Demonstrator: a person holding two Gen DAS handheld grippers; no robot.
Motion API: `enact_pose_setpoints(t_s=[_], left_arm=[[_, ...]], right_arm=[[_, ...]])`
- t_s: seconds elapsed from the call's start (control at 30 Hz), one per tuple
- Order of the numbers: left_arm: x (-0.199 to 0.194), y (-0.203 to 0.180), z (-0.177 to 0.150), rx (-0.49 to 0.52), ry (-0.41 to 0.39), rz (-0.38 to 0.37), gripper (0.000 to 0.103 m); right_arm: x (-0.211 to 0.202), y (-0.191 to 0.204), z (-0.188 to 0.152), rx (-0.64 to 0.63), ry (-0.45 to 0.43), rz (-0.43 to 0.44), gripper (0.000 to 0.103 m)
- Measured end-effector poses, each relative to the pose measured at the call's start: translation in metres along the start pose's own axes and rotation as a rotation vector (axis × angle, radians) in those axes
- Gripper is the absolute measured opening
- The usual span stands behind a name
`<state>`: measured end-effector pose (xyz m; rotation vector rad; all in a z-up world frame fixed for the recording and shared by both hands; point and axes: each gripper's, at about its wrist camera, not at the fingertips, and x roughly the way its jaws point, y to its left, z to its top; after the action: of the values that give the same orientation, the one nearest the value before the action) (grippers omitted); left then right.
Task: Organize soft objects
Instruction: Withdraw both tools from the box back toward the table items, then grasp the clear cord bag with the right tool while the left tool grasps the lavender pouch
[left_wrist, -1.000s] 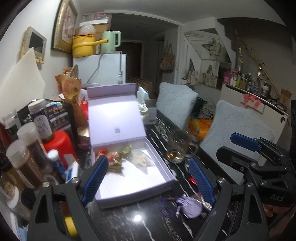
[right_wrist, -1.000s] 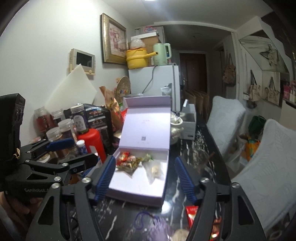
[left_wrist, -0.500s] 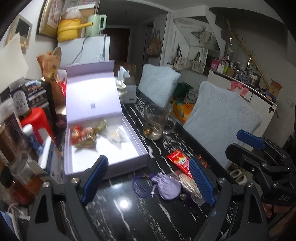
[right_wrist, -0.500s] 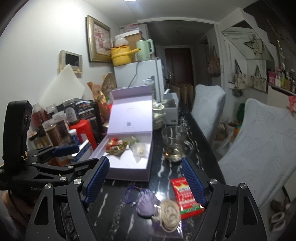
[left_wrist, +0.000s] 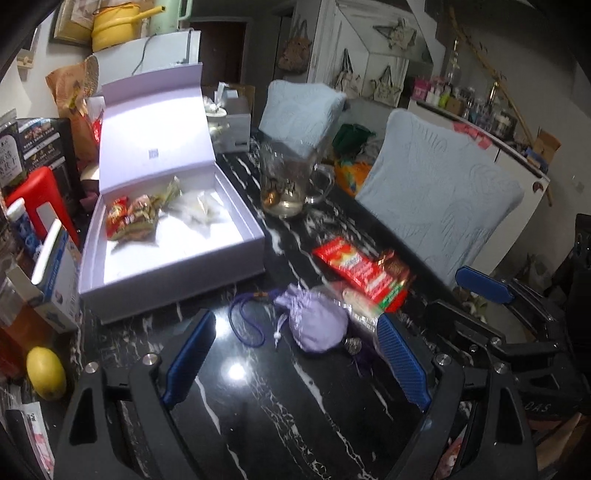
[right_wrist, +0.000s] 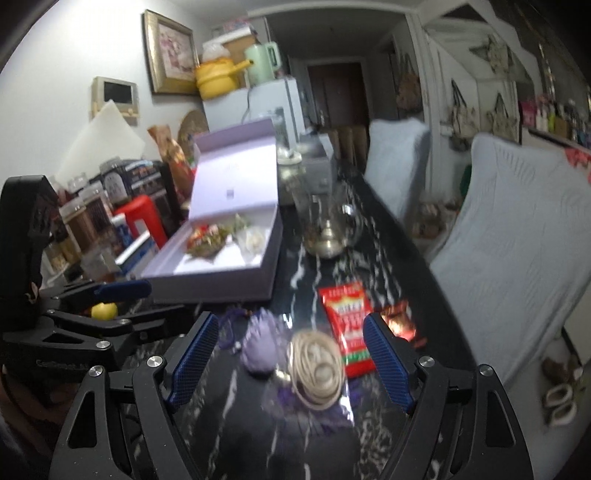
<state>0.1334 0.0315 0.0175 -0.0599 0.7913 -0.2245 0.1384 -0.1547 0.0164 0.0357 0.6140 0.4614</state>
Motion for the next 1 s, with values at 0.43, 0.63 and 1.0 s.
enact_pose_setpoints(t_s=[0.43,0.63,1.0], left_arm=[[0.033,0.001,-0.033,-0.007,0.090,0.002,0.090],[0.041,0.013,-0.039,-0.056,0.128,-0.020,0.090],[0.040,0.028,-0.038,-0.100,0.111,-0.012,0.090]], right_arm=[[0.015,-0.021,-0.043,0.035,0.092,-0.036,0.081],[0.028,-0.010,-0.055,-0.041,0.156,-0.011,0.081],[0.061,-0.008,-0.055,-0.059,0.201,-0.042,0.079]])
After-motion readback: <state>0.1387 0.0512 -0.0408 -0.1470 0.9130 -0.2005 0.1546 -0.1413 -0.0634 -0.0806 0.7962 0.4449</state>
